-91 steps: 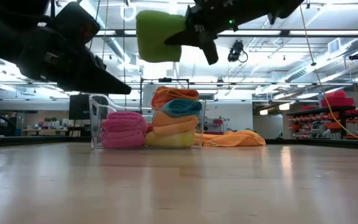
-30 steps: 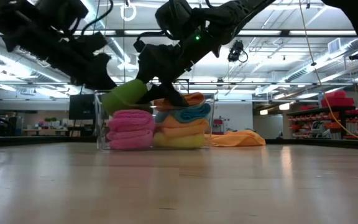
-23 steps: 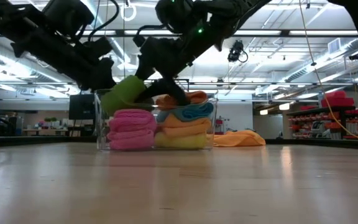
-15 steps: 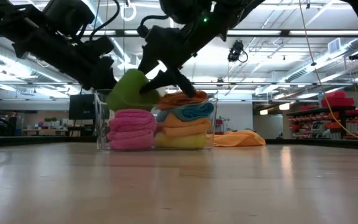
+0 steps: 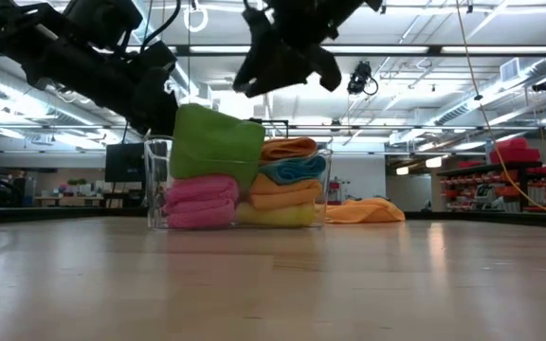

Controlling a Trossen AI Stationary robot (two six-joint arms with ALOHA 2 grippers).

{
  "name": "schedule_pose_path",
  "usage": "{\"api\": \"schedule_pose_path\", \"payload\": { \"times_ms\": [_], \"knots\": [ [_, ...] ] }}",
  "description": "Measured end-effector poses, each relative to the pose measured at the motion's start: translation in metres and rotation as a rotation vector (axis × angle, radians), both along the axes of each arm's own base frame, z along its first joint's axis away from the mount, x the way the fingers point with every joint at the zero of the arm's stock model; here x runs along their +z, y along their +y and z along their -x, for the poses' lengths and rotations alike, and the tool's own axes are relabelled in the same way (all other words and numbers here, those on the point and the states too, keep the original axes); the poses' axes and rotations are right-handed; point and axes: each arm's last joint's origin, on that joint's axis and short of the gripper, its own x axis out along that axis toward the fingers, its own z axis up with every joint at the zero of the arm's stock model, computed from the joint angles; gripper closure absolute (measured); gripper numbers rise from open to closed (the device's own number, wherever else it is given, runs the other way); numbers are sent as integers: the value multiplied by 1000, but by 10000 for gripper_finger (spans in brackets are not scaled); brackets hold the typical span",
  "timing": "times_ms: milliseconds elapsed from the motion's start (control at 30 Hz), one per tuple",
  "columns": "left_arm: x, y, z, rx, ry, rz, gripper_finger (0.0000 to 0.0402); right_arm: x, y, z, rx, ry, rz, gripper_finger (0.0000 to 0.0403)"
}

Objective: Fold microfiber towels
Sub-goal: Put the folded green microfiber cloth into the transparent bin

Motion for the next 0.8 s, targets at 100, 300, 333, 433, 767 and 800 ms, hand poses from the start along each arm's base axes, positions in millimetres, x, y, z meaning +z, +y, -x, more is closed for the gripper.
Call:
{"api": "schedule_pose_path", "payload": {
  "times_ms": [100,300,333,433,767,800],
  "knots": [
    [1,0,0,-1,-10,-3,391,-9,-1,3,-46,64,-50,247],
    [2,-1,-1,-20,-22,12,376,-4,3,0,7,13,-270,247],
    [2,-1,-1,-27,-31,19,376,-5,4,-3,11,-1,-312,246],
    [3,-2,-2,-69,-41,45,383,-16,5,-8,-5,32,-390,242],
    [2,-5,-2,-90,-38,63,380,-40,11,-23,-17,26,-317,175],
    [2,-6,-2,-92,-36,63,378,-38,12,-22,-13,25,-312,164]
  ]
}}
